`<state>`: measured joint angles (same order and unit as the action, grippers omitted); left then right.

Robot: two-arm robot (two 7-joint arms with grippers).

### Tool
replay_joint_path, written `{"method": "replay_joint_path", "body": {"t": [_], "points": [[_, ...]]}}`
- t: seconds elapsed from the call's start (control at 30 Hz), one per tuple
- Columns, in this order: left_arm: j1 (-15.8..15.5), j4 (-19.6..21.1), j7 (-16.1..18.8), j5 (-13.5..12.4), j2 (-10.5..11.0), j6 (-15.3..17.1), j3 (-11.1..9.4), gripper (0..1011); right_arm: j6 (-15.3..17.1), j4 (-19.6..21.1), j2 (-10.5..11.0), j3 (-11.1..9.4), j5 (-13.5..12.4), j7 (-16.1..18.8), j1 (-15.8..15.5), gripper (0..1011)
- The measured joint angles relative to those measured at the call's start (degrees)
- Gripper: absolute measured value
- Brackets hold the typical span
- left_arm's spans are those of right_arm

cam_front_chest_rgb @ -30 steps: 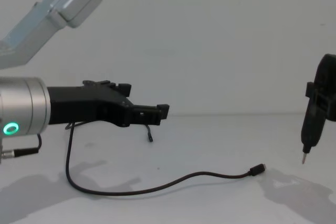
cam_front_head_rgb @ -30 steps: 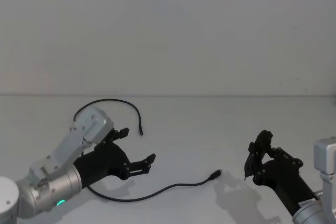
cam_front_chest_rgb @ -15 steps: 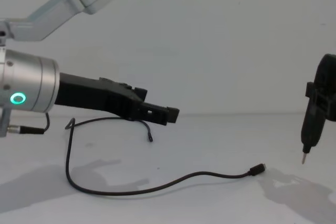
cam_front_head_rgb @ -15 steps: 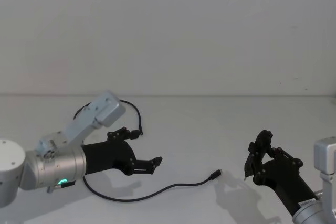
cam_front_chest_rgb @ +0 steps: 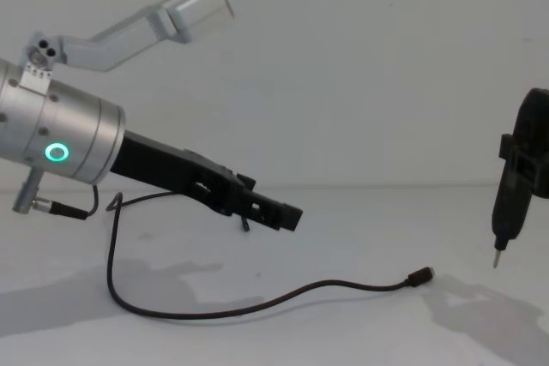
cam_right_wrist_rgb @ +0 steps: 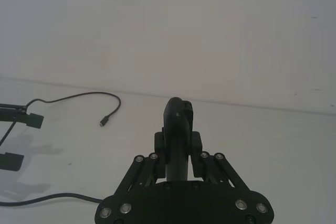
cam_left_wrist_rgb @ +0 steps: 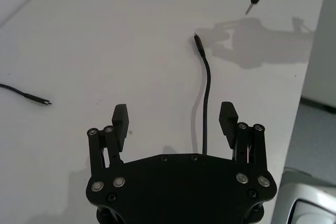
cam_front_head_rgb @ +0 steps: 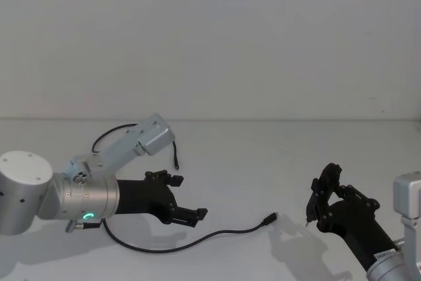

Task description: Pick up the data cable with the one hand.

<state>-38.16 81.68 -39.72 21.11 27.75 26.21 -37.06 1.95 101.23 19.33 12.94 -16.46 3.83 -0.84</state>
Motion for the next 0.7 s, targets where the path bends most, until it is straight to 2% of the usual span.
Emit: {"method": "replay_joint_path", "body": {"t": [0.4, 0.7], "points": [[-3.79, -4.49, -2.13, -2.74, -1.32, -0.41, -4.67, 1004, 0.0, 0.0, 0.0, 0.0, 0.0, 0.0, 0.0, 263], [-4.8, -6.82, -2.2, -3.78, -3.02, -0.88, -6.71, 1004, 0.0, 0.0, 0.0, 0.0, 0.0, 0.0, 0.0, 263]]}}
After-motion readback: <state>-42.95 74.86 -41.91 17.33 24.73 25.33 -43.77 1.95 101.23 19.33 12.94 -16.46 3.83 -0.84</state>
